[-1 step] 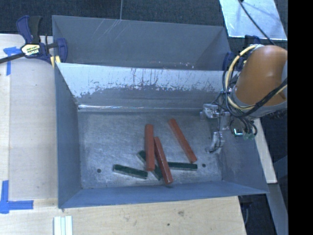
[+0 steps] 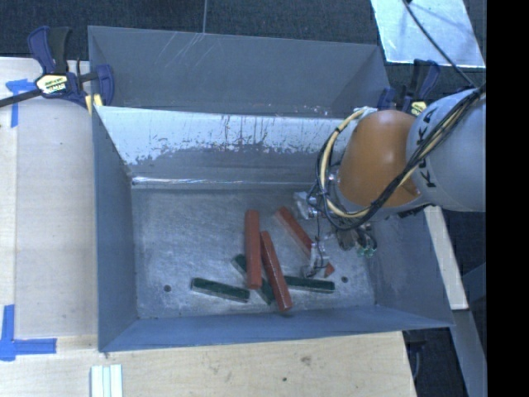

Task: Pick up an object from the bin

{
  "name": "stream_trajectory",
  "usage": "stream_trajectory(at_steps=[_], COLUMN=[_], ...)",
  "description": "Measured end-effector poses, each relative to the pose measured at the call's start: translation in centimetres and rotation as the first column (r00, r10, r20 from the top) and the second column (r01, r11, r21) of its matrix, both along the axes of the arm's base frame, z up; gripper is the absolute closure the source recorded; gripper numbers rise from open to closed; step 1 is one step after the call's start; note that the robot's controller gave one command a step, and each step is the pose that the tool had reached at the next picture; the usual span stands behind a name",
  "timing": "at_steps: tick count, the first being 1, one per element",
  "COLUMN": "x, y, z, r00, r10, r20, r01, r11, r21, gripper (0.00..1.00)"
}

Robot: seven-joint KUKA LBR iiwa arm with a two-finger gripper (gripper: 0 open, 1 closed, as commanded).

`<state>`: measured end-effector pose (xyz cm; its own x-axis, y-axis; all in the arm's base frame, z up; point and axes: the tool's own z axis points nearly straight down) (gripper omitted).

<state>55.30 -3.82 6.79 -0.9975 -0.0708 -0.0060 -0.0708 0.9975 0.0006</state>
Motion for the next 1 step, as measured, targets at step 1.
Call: stream_trajectory(at_steps=[1], x=[1.85], y=[-5.08], z=[1.85], r00=[0.997], r10=[-0.072], r20=[0.001], r01=[0.072], r11=[0.997], r21=[-0.003], gripper=[0.00])
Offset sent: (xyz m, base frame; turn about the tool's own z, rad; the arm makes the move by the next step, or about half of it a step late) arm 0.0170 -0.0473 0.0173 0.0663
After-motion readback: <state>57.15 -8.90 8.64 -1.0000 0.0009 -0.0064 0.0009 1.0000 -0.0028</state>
